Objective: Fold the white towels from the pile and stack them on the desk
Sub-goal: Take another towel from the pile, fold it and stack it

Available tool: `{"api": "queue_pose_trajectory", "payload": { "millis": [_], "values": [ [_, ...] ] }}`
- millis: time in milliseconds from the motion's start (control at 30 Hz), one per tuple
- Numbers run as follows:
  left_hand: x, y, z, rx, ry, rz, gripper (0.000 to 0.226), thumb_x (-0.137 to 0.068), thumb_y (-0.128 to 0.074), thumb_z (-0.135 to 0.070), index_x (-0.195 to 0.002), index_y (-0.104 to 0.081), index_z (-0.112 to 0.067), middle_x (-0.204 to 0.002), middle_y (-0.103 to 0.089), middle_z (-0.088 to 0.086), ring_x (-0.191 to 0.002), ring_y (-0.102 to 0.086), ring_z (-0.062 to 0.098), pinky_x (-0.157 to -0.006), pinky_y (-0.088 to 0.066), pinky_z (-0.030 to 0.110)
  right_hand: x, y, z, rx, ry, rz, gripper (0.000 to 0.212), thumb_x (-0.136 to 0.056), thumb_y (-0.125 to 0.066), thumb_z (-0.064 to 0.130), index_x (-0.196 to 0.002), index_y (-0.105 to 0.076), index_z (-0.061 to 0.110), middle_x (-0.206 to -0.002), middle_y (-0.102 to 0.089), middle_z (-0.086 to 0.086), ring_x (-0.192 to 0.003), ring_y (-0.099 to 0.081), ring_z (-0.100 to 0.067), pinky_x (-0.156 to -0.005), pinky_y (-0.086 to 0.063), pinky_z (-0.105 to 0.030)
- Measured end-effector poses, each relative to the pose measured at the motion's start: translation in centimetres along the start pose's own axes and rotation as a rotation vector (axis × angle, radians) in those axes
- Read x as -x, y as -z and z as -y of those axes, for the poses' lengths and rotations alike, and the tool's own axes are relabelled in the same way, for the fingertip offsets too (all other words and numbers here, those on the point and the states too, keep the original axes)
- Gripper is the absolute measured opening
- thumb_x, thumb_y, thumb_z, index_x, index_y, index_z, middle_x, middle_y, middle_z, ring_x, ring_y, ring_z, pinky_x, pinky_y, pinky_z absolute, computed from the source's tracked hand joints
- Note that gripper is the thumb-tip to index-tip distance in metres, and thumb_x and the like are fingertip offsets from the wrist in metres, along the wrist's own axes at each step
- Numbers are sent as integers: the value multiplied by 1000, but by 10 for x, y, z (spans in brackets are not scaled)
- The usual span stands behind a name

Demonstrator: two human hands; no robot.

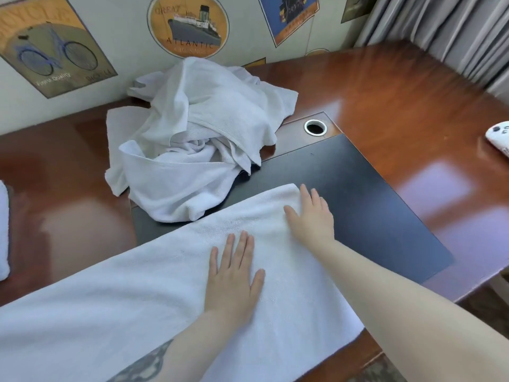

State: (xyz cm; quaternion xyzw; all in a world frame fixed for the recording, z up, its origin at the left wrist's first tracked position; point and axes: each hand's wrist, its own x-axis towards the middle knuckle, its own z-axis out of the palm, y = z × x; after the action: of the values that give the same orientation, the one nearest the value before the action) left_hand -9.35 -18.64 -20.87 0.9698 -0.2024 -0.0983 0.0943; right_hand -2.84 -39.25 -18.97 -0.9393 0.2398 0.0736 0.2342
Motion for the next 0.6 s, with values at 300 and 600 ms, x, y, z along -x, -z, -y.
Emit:
{"api": "queue_pose_trajectory", "payload": {
  "millis": [300, 600],
  "values": [
    [1, -1, 3, -5, -61, -30, 67, -95, -28, -47, -153, -26, -13, -161, -22, 0, -149, -16, 24, -115, -13, 49, -60, 33, 20, -208, -163, 71, 18, -98, -46, 24, -83, -43, 15, -83, -50, -2, -79, -47, -26, -61, -35, -32],
    [-1, -5, 5, -19, -90, -15, 65, -96, -27, -45, -154, -24, -16, -161, -20, -2, -149, -11, 18, -116, -11, 48, -13, 46, -34, -261, -208, 113, 39, -85, -58, 56, -77, -50, 20, -72, -55, 8, -64, -51, -13, -55, -38, -30]
  ]
}}
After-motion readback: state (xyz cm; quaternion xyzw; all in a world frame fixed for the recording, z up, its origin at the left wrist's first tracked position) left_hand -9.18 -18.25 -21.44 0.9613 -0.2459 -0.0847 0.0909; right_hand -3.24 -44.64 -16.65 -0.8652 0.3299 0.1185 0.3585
